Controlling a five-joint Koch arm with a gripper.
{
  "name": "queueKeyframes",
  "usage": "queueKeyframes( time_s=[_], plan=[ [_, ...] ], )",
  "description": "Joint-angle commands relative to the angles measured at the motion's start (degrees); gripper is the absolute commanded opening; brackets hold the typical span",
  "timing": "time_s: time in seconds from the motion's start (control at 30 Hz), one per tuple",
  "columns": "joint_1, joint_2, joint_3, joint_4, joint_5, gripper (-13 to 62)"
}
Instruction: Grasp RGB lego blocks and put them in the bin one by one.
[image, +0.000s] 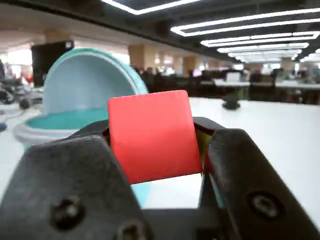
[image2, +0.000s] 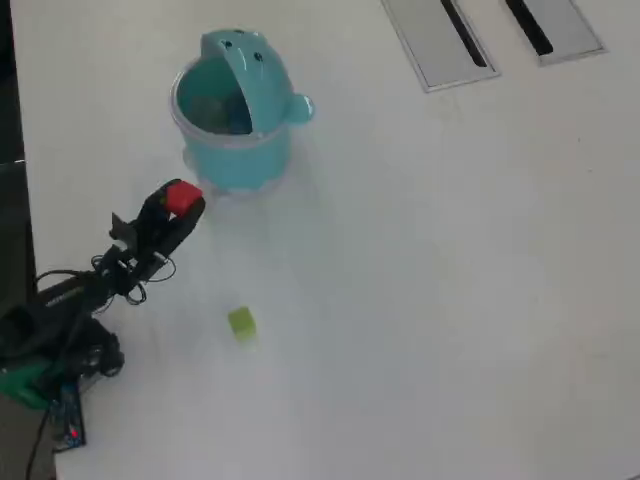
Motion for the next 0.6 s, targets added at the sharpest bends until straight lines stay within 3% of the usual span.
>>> queueKeyframes(
  time_s=[0.0,0.13,0.33,0.57],
  plan=[
    [-0.97,-0.62,-7.65,-2.37,-5.63,0.8],
    [-4.66,-7.47,-13.97,-2.81,-8.35,0.8],
    [-11.69,-25.31,-36.74,-0.62,-13.54,0.9],
    [-13.89,-30.06,-47.99,8.17,-13.36,1.1]
  ],
)
